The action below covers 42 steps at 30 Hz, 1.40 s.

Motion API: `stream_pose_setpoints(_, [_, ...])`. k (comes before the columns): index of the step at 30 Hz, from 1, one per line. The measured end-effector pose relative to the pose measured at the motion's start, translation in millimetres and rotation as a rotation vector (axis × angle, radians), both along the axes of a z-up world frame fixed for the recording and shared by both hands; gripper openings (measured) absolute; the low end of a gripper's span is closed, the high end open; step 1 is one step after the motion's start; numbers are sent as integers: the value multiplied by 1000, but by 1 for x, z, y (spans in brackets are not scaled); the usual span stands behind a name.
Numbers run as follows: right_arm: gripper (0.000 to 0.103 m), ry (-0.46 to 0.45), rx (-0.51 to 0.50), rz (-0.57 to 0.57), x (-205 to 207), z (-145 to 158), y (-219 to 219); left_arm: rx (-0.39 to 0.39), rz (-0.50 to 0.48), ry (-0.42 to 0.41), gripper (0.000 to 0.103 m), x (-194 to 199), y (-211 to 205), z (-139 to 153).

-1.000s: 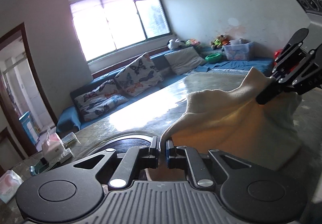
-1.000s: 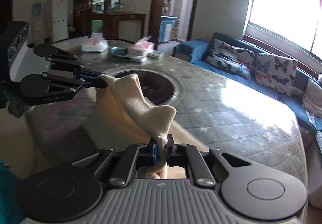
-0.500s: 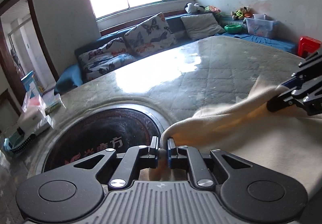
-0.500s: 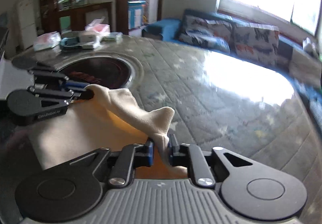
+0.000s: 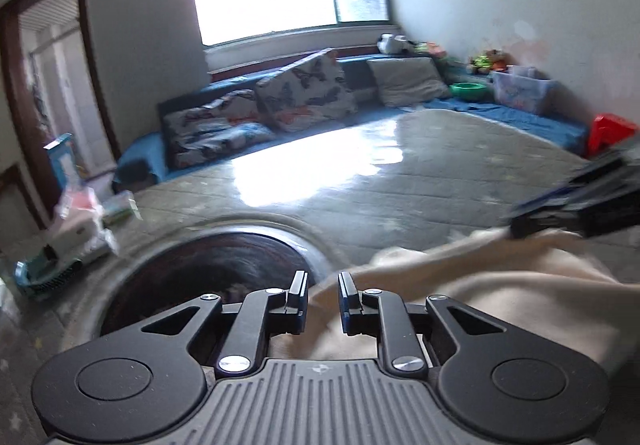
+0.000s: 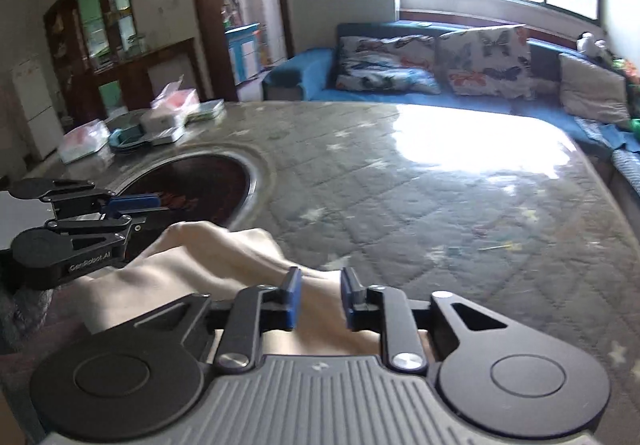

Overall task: Fold clothes
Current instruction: 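Fold the hem over toward the collar with both grippers and release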

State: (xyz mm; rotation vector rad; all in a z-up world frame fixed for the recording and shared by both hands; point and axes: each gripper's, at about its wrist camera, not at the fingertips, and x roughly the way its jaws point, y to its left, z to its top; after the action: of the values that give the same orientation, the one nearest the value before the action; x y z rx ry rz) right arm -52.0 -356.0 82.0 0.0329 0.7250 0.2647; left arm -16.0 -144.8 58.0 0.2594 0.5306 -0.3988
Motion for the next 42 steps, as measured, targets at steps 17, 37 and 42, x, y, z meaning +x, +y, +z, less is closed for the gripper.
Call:
stream_pose_setpoints(17, [17,78,-78,-36,40,-35,36,4,-84,63,18,-26,7,-27])
stream_pose_setpoints(37, [18,15,-76,106,-7,-5,65,-40,-31,151,18,-3,11,-16])
stream_pose_setpoints(42, [18,39,-95,144,-6,-20,78,-44,29,184,18,26,3,-21])
